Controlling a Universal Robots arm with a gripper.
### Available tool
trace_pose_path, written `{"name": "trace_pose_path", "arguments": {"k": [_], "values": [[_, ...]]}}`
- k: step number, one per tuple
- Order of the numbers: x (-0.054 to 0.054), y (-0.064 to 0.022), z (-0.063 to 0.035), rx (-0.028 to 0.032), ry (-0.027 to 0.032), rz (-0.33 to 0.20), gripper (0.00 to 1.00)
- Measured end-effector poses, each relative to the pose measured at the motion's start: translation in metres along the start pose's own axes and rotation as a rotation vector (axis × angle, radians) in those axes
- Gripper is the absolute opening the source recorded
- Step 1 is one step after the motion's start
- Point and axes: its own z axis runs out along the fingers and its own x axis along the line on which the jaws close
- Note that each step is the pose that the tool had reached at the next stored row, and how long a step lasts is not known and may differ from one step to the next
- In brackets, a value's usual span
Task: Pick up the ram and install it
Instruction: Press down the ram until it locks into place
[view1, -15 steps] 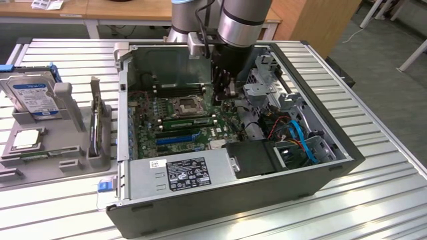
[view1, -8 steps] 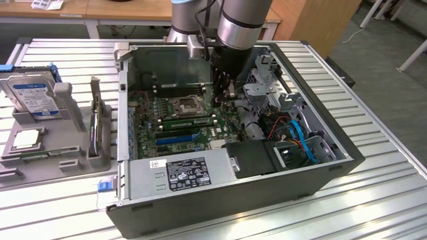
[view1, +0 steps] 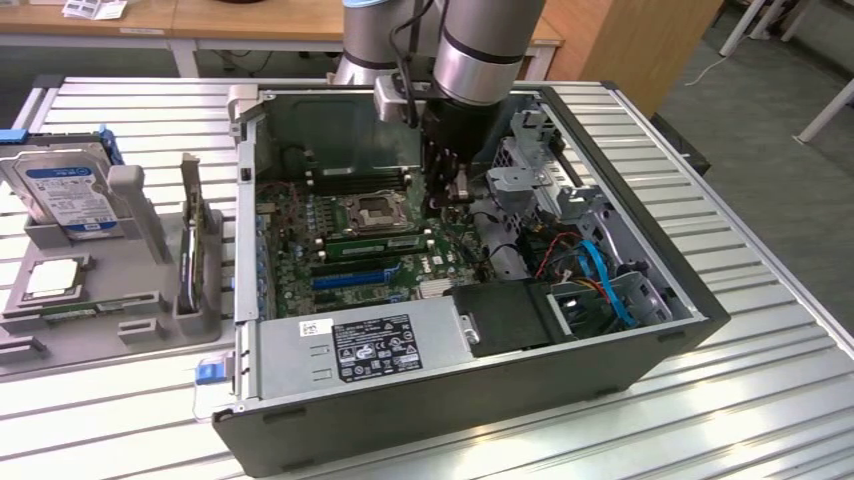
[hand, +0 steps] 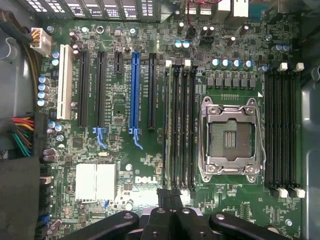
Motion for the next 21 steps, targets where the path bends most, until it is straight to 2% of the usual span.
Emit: {"name": "trace_pose_path", "arguments": {"k": [8,21], "values": [[0.0002,-0.0003,0.0057,0.0,0.0,0.0,0.1],[0.0001,-0.0037,0.0056,0.0,-0.0001,0.0,0.1]]}}
